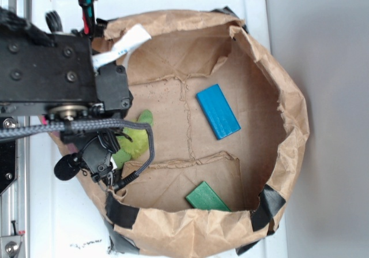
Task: Grab the green animal.
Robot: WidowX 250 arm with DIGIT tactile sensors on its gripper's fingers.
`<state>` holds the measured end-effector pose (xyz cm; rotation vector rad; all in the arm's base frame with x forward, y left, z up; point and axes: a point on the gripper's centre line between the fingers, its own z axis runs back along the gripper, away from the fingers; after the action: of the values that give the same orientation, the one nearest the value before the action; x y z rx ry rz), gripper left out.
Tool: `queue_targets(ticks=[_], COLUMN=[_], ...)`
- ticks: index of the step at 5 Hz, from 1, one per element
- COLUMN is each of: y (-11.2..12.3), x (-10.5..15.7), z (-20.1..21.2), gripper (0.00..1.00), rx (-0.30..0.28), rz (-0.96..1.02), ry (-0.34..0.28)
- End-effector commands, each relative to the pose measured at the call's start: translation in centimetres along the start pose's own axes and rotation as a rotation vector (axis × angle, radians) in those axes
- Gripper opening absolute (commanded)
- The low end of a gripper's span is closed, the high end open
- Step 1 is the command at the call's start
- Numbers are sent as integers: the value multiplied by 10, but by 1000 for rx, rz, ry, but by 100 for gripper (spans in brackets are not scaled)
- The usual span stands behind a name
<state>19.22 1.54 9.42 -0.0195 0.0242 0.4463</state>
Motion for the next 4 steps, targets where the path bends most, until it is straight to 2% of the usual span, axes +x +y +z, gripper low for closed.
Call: queue_targets(ticks=[1, 2, 4], y=[0, -8, -26], x=[1, 39, 74], z=[5, -9, -13], gripper=[100, 100, 100], rx=[-2, -9, -58], rz=[15, 59, 65], ry=[-21, 5, -26])
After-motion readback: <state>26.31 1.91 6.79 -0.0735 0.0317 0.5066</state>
